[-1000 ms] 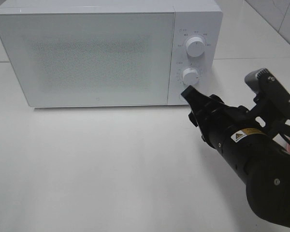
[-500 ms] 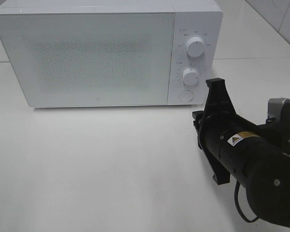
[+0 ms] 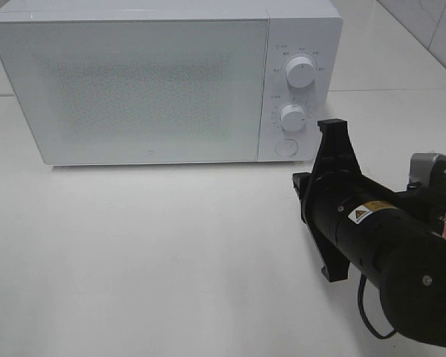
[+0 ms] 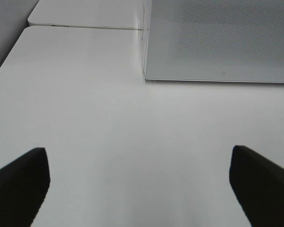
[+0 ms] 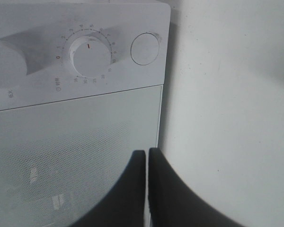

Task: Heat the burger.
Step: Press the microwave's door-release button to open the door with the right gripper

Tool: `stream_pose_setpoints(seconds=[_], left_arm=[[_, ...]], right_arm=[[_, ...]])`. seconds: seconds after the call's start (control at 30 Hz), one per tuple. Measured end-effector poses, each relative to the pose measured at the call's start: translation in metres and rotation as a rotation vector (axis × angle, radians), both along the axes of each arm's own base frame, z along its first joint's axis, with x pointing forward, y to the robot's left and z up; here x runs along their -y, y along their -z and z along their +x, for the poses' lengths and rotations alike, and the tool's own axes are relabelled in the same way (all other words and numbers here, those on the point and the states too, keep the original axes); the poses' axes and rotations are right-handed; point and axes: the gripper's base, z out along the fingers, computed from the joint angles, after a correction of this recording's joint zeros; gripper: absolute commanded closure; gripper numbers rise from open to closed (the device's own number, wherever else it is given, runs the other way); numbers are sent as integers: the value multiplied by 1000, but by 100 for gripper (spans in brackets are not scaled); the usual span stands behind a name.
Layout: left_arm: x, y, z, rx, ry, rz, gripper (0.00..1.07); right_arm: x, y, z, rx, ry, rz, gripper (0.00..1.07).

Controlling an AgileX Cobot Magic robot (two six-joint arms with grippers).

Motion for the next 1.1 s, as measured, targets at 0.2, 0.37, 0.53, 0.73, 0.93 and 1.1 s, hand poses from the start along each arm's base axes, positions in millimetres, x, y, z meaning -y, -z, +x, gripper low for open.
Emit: stream_pose_setpoints(seconds=[0.2,0.37,0.53,0.73,0.93,1.1], left_arm=[[0,0,0,0,0,0,9],[0,0,0,0,0,0,9],[0,0,0,0,0,0,9],[0,0,0,0,0,0,9],[0,0,0,0,0,0,9],[0,0,0,0,0,0,9]], right_arm=[[9,-2,12,34,4,-19,107],[14,-4,19,51,-4,-22,107],[16,0,25,55,6,-14,107],[9,12,31,28,4,-3,107],[-1,22,41,17,10,-2,107],[-6,30,51,24,34,-5,107]])
